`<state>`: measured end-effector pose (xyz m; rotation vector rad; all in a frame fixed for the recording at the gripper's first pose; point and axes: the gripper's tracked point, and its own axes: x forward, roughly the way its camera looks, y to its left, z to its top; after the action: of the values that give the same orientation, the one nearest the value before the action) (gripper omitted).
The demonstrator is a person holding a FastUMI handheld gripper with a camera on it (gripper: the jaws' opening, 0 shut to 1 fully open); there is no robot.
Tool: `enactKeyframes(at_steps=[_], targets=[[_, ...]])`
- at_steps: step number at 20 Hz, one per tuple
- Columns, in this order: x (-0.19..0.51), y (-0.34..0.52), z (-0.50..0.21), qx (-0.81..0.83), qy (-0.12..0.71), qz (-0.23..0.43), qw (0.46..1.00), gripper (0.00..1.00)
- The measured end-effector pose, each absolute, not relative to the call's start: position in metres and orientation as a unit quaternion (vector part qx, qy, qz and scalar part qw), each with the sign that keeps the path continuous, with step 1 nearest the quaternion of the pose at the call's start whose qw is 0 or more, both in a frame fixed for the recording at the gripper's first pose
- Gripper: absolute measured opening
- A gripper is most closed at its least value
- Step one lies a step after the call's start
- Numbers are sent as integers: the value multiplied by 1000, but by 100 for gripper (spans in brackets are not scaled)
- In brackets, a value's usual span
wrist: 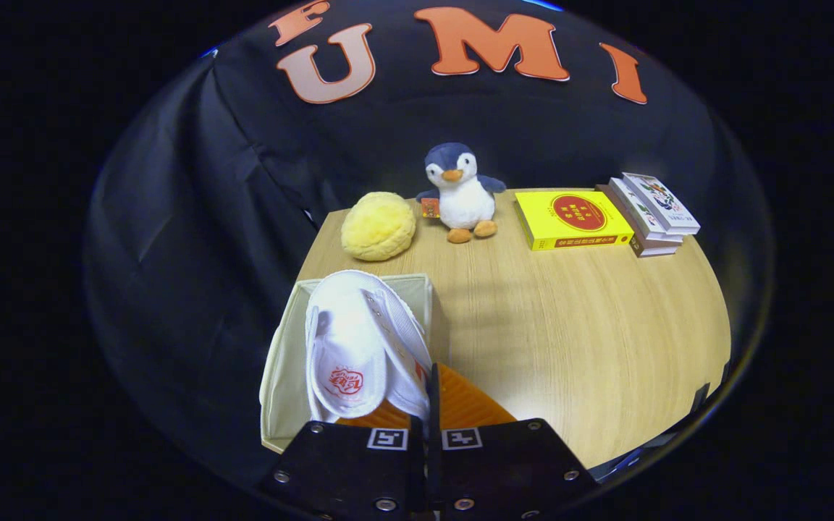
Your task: Open the storage box then place both shoes into the box .Put the left shoe in first, then the right shoe, with the right side of both shoes facing outward in a uniform manner.
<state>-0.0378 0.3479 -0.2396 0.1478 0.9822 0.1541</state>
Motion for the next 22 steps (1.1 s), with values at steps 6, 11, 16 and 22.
enactKeyframes(at_steps=[6, 11, 16, 22], targets=[[-29, 372, -273, 68, 501, 26, 862, 3], [-28, 375, -304, 54, 517, -16, 854, 3], [-37, 383, -325, 60, 535, -63, 840, 5], [-30, 374, -319, 76, 497, -111, 857, 6]])
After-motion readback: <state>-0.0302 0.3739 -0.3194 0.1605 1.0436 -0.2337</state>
